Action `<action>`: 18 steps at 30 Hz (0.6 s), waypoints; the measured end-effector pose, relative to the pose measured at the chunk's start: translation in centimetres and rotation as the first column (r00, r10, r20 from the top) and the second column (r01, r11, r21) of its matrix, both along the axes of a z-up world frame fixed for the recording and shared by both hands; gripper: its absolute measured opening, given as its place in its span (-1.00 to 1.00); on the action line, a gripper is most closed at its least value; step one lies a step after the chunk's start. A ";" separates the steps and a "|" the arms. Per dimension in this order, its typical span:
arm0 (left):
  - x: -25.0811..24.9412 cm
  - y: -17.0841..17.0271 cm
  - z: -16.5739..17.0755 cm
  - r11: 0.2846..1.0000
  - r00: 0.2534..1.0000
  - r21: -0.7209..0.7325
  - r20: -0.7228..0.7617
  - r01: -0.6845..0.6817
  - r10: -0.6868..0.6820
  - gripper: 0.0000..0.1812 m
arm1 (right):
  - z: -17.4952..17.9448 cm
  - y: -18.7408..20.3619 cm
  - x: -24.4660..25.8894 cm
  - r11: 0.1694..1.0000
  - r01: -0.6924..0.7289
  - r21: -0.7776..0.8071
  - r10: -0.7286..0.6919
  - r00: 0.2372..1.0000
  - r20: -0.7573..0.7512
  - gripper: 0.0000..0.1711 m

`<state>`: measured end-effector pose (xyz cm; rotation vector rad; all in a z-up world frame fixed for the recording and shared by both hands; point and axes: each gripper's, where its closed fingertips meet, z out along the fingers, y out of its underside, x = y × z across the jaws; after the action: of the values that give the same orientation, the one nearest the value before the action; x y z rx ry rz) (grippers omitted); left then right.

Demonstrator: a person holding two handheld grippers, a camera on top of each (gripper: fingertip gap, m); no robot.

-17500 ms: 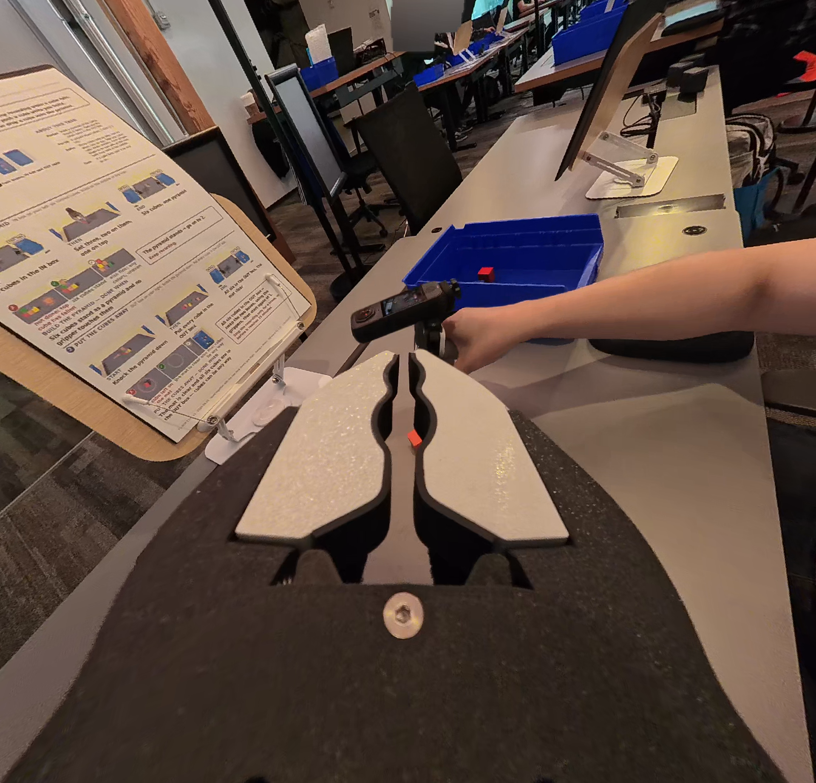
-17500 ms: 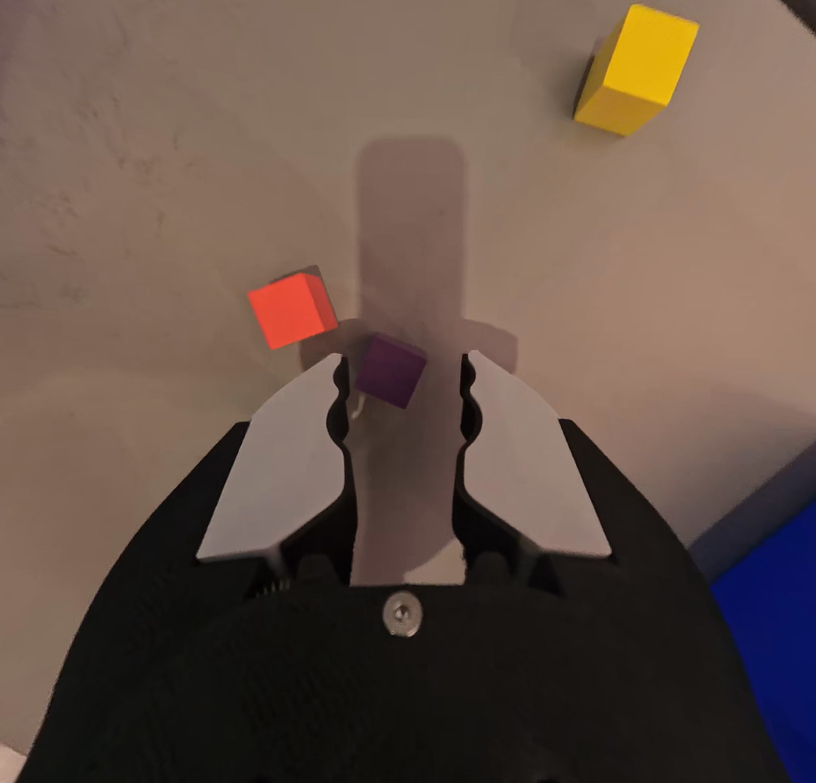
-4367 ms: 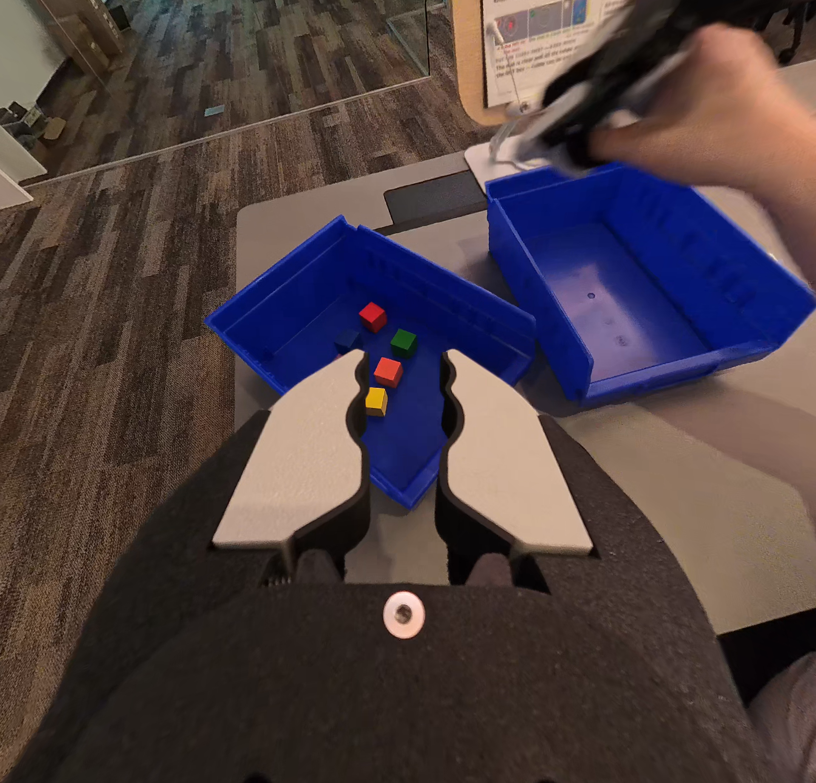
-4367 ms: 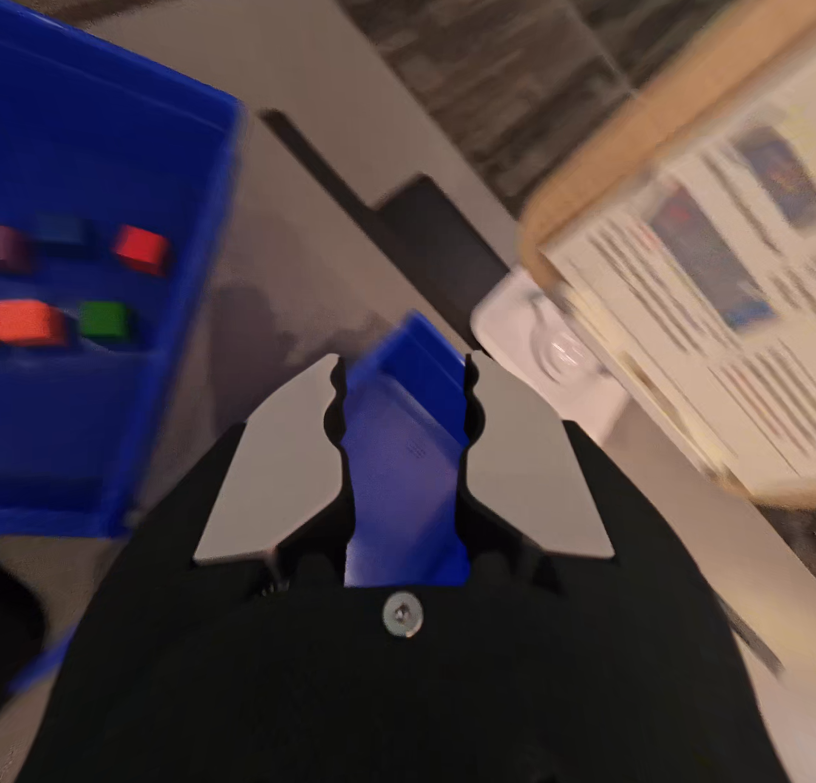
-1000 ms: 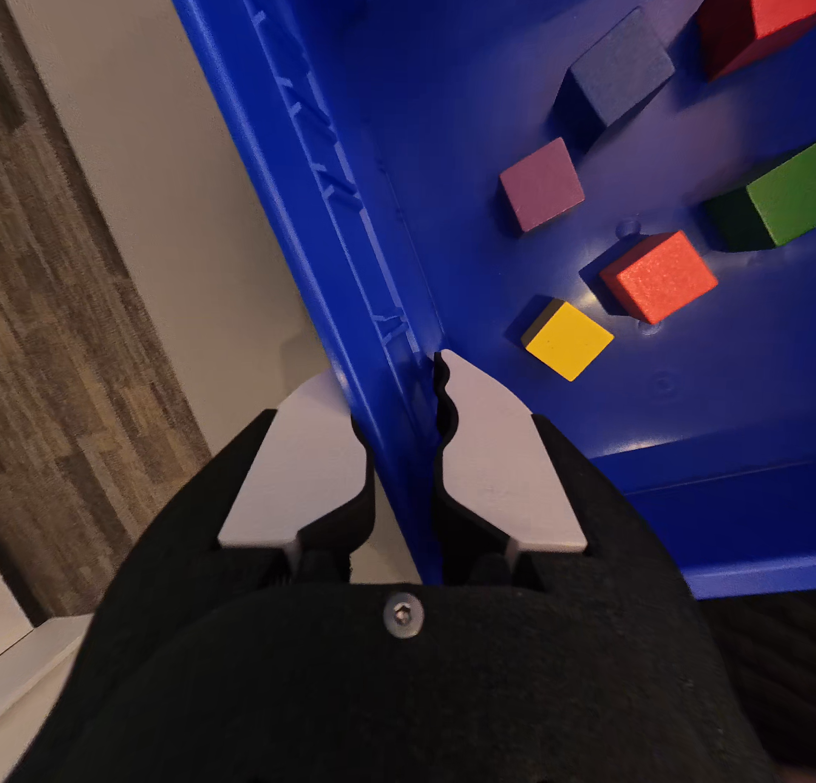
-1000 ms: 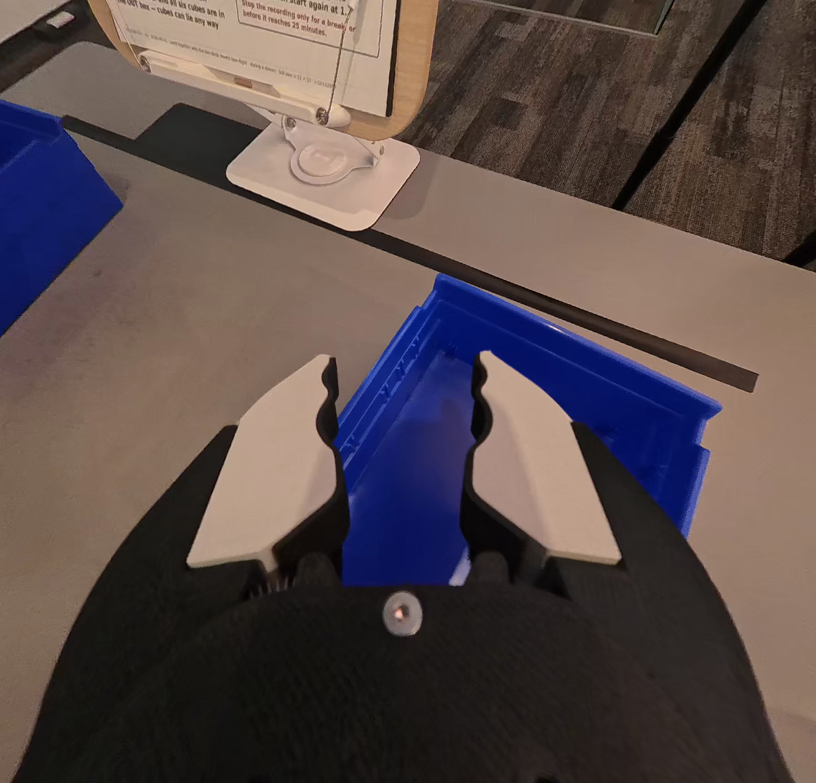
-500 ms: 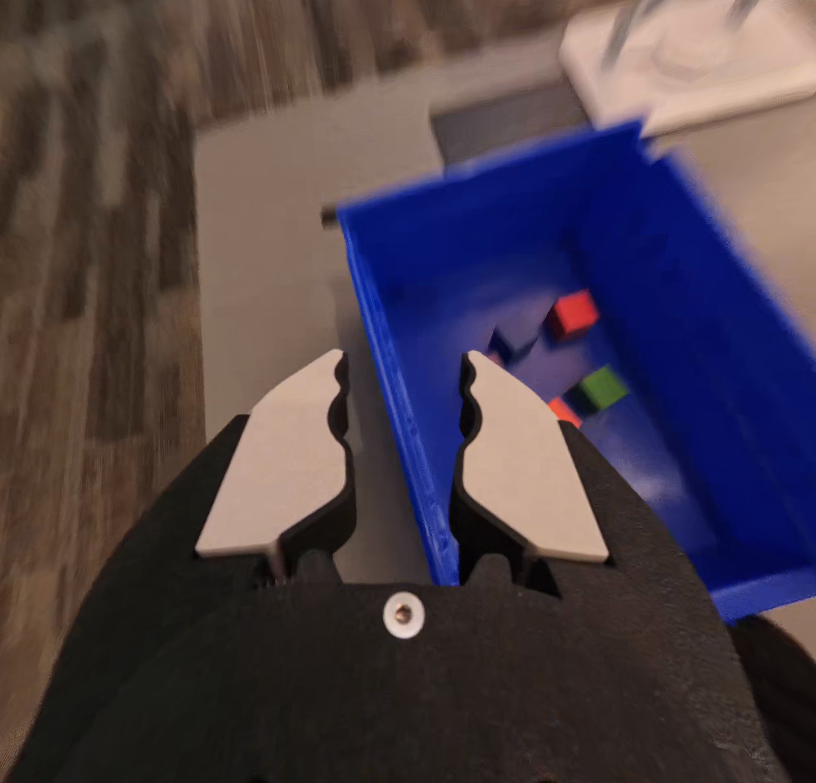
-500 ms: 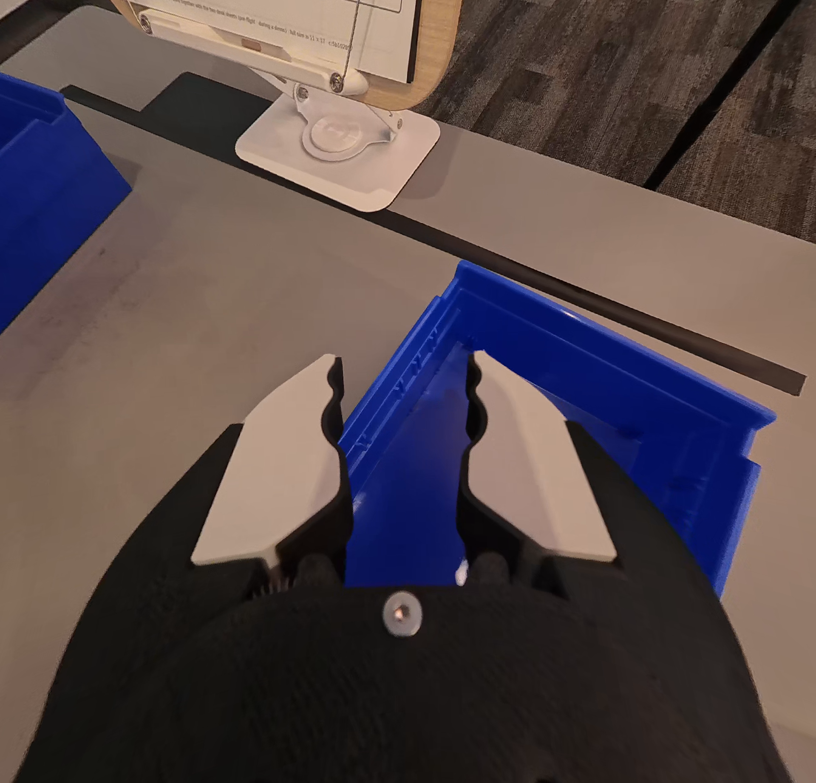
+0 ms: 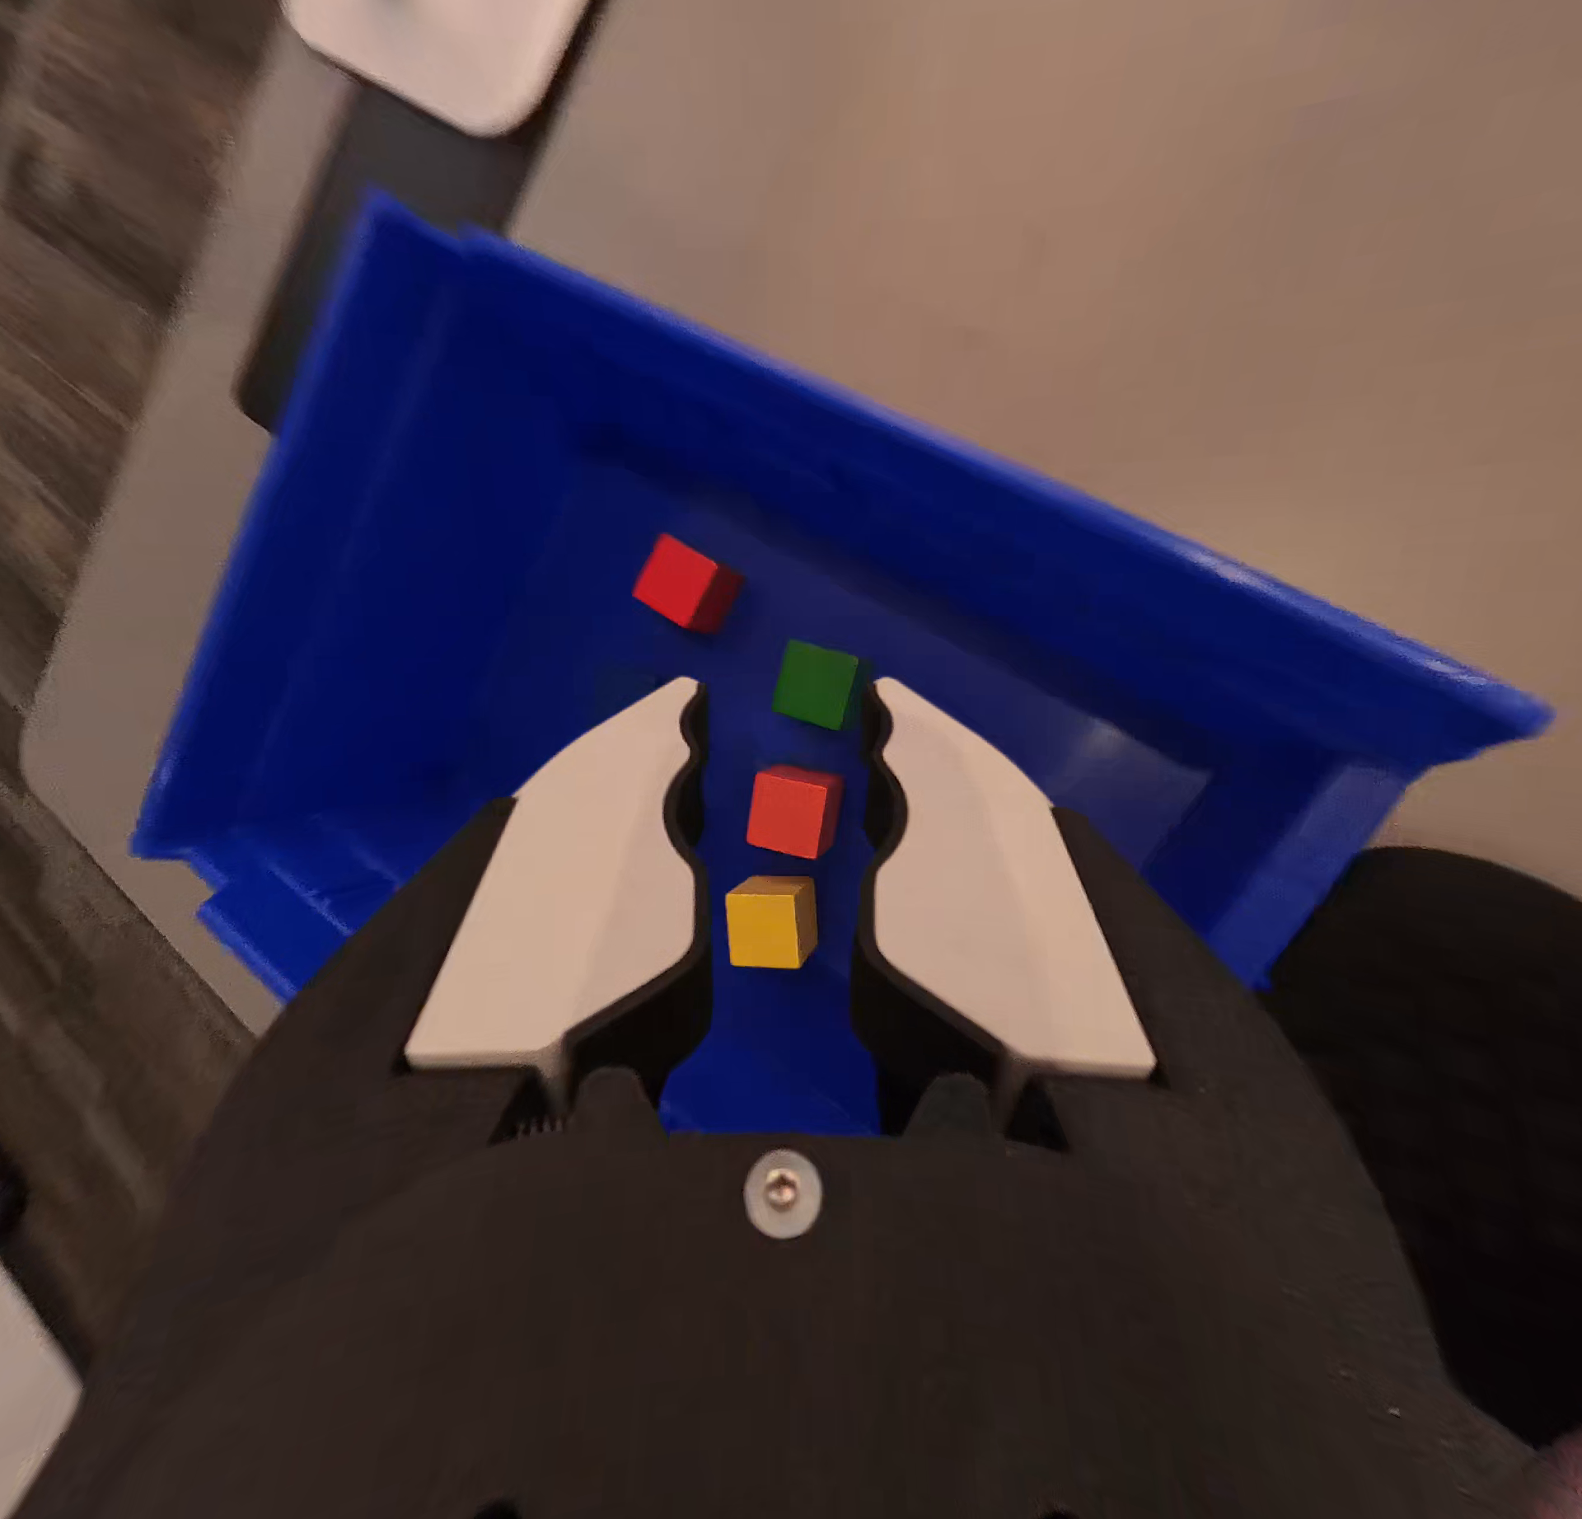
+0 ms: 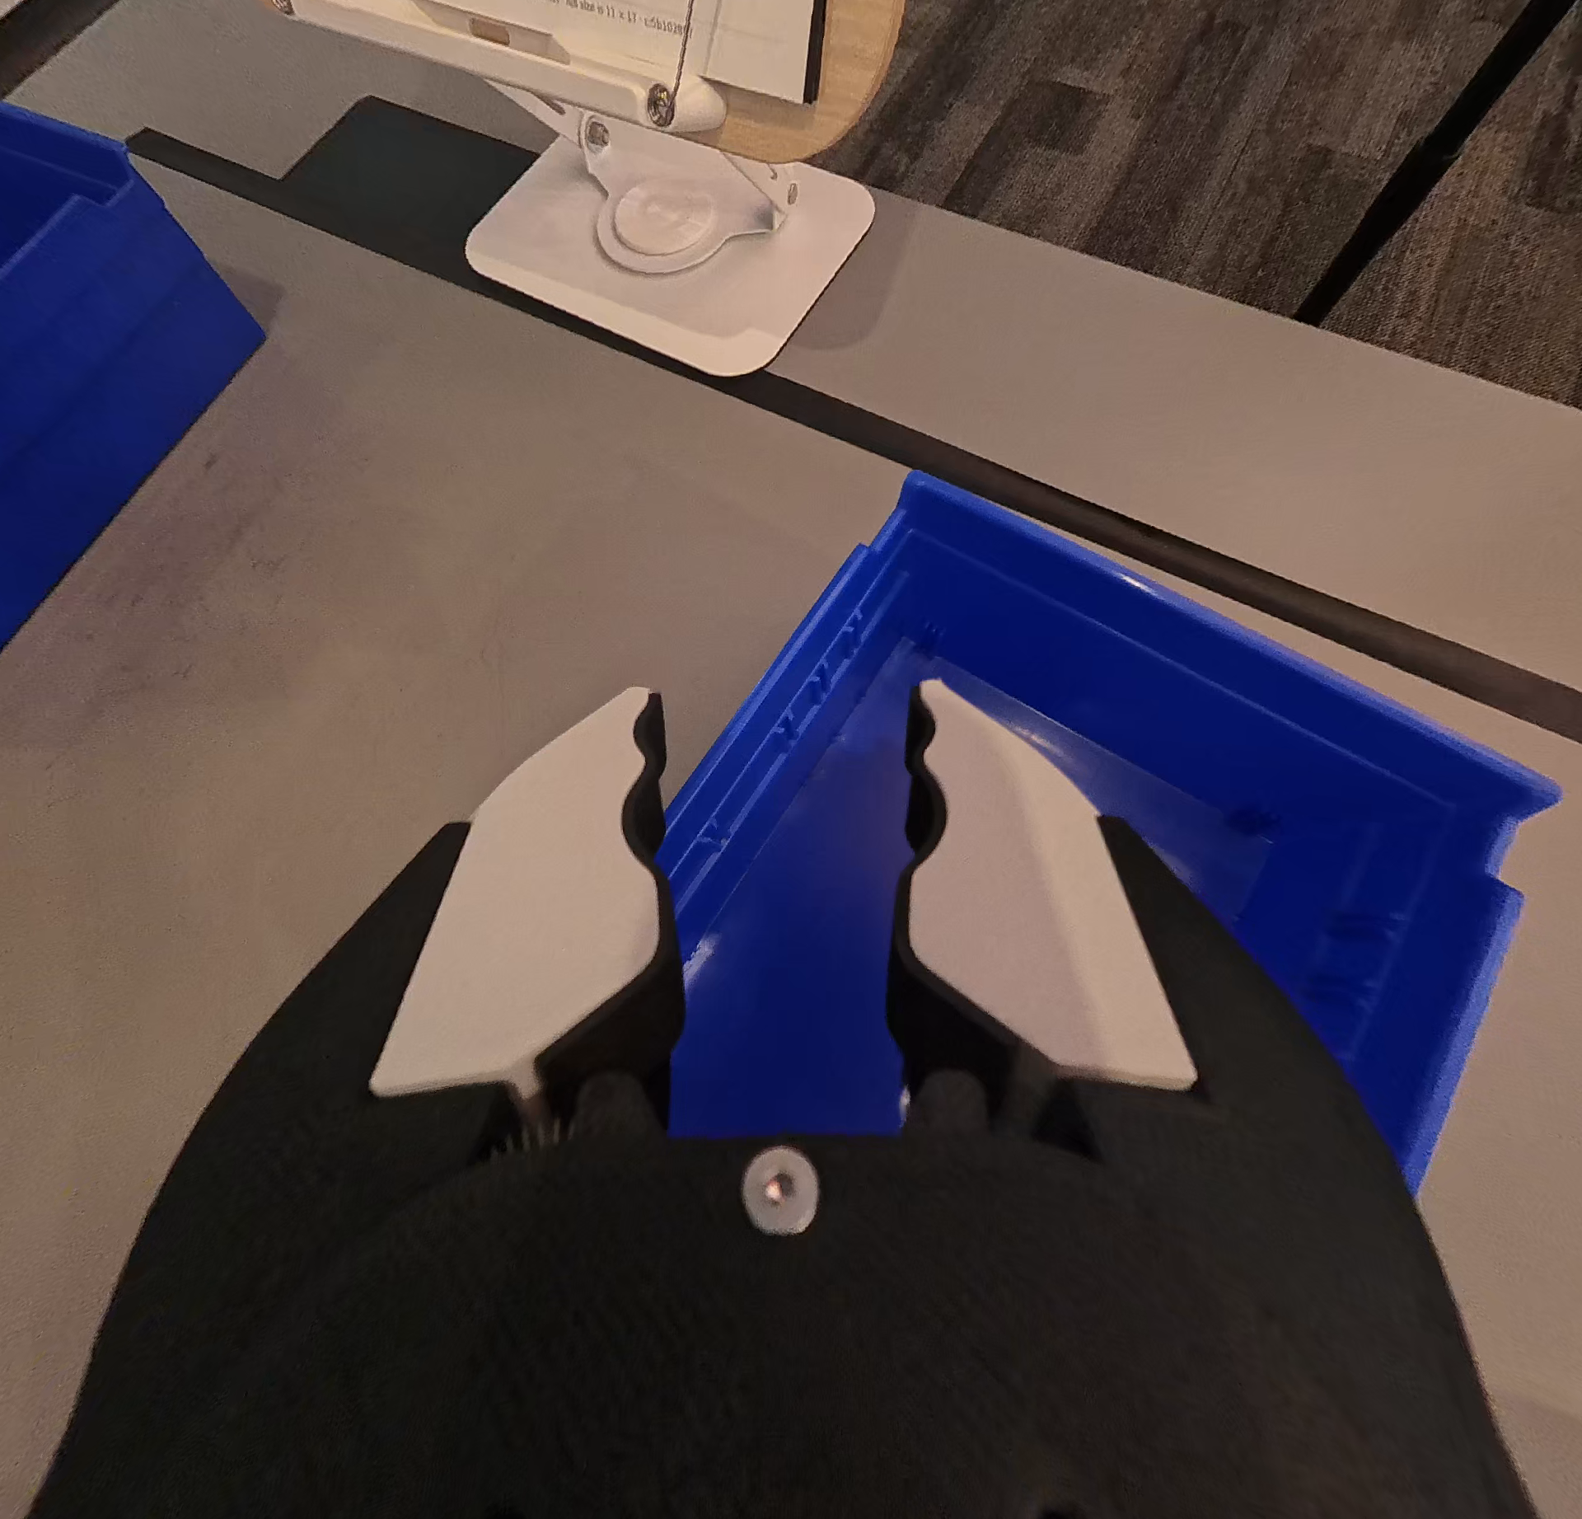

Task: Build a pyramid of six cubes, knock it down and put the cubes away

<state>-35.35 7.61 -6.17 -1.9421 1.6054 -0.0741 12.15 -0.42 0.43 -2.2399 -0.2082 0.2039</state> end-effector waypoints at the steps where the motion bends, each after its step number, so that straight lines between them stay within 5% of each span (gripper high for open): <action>1: 0.0 0.4 -1.2 1.000 0.999 -0.014 -0.053 -0.003 0.003 -0.60 | -0.1 0.0 0.0 1.000 -0.001 -0.005 0.001 1.000 -0.001 -0.35; 7: -0.1 1.5 -5.6 0.996 0.979 -0.083 -0.203 -0.020 0.002 -0.50 | -0.1 0.0 -0.2 1.000 -0.020 -0.008 0.020 1.000 -0.010 -0.35; 18: -0.2 1.7 -8.7 0.974 0.974 -0.226 -0.223 -0.023 -0.029 -0.57 | -1.3 -0.1 -0.8 0.996 -0.055 -0.065 0.053 0.998 -0.024 -0.35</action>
<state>-35.58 9.28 -14.90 -2.1879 1.8143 -0.0408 11.33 -0.51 -0.90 -2.2980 -0.2533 0.2682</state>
